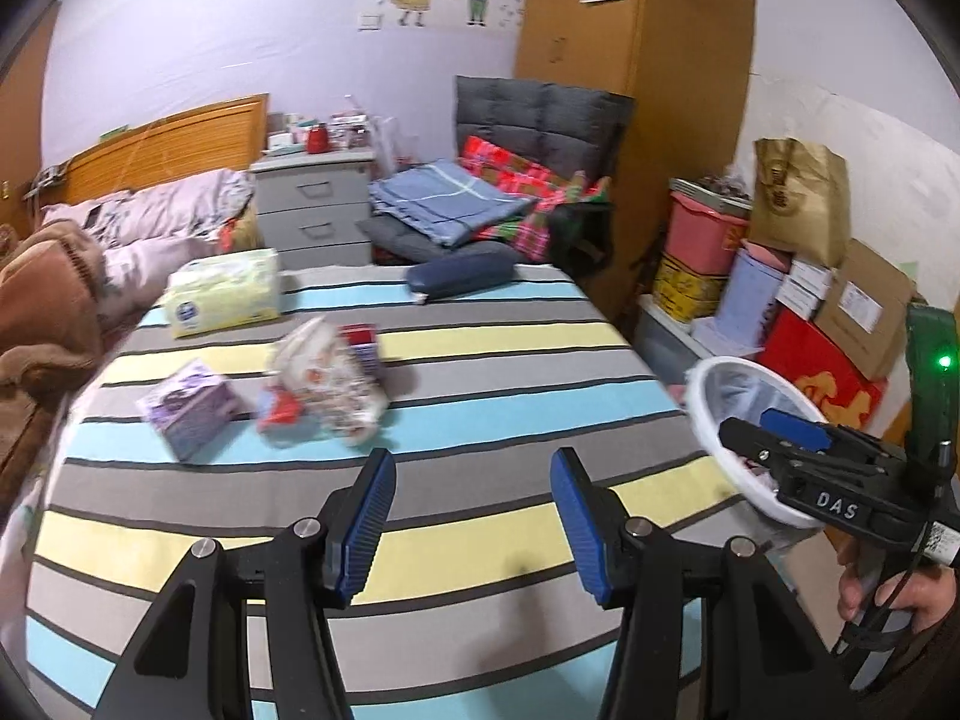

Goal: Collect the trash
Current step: 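Move both open tools back over the table, then grasp the patterned paper cup with the right tool while the left tool grasps the purple grape milk box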

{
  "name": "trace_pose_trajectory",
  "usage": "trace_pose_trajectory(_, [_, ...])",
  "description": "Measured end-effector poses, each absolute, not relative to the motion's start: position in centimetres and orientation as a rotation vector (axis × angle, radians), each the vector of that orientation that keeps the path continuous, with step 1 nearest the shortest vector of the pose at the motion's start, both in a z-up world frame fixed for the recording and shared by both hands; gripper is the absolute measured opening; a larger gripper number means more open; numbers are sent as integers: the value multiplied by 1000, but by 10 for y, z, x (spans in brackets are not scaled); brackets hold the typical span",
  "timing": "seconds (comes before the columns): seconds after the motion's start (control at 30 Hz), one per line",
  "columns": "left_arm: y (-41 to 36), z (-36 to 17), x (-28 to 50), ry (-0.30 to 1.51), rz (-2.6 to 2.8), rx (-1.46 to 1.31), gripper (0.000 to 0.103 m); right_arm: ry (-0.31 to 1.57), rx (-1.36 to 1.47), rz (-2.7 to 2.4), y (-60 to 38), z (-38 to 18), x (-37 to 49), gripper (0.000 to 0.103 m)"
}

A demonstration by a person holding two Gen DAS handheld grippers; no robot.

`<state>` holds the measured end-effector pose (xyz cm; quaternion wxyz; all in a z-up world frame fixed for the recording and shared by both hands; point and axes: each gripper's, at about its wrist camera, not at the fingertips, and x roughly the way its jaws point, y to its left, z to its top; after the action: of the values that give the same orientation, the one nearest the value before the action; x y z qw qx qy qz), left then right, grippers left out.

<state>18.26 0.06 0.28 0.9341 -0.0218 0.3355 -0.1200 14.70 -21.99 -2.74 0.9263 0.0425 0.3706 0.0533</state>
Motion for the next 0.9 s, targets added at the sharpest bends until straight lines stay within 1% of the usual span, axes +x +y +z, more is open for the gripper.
trace_pose_trajectory(0.33, [78,-2,195,677,-128,-89,54,756,62,267,-159,-28,169,61])
trace_pose_trajectory(0.53, [123,-9,208,684,-76,-113,57,773,51,354,-122,-35,185,61])
trace_pose_trajectory(0.9, [178,-24,242,725,-46,-98,57,802,-3,431,-67,-47,211,61])
